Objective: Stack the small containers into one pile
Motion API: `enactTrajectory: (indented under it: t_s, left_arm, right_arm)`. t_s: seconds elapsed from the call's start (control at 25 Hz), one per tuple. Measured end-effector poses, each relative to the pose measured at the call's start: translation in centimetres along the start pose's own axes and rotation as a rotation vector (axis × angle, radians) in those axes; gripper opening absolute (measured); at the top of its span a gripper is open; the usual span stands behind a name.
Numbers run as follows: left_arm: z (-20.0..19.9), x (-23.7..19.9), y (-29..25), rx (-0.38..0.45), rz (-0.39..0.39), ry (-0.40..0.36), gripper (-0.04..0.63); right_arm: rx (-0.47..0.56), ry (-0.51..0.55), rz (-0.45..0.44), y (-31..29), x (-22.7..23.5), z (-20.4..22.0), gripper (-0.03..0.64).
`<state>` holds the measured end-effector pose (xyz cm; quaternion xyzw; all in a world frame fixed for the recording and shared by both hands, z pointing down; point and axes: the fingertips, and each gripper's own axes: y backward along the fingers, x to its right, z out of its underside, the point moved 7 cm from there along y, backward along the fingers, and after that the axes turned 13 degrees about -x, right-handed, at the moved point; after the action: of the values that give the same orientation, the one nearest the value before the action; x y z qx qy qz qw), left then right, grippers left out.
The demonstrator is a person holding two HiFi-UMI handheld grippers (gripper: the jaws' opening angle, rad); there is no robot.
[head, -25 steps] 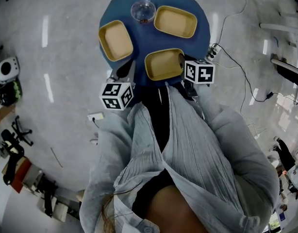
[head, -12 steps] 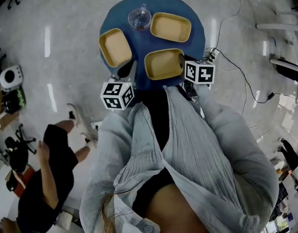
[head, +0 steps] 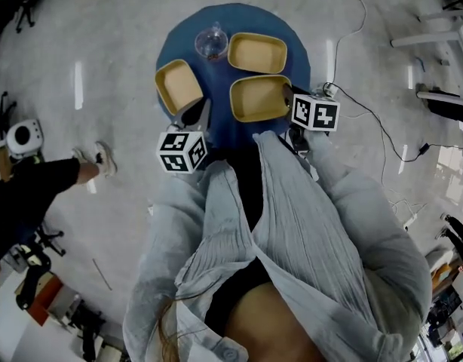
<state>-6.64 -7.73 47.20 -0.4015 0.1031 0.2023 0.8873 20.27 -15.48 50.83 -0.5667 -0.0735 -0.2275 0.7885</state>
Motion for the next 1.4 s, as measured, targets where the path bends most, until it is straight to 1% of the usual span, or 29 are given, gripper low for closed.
enactTrajectory:
  t_s: [0.28, 0.52, 0.92, 1.08, 1.4]
  left_arm:
    - [-0.6, -0.3, -0.1, 0.005, -0.001, -0.027, 0.014]
    - [-1.2, 0.1, -0.4, 0.012, 0.011, -0.045, 0.014]
    - [-1.8, 1.3, -0.7, 0.004, 0.023, -0.069, 0.014]
    - [-1.6, 1.6, -0.6, 0.000, 0.022, -0.061, 0.014]
    - [-0.7, 1.2, -0.1, -0.017, -0.014, -0.018, 0.014]
  right_arm:
    - [0.064, -0.075, 0.003, 1.2, 1.2, -0.8, 0.014]
    - [0.097, -0.137, 0.004, 1.6, 1.9, -1.6, 0.014]
    - [0.131, -0.216, -0.025, 1.0, 2.3, -5.0, 0.014]
    - [0.142, -0.240, -0.035, 0.2, 2.5, -6.8, 0.014]
    - [0.125, -0.227, -0.006, -1.7, 2.3, -9.4, 0.014]
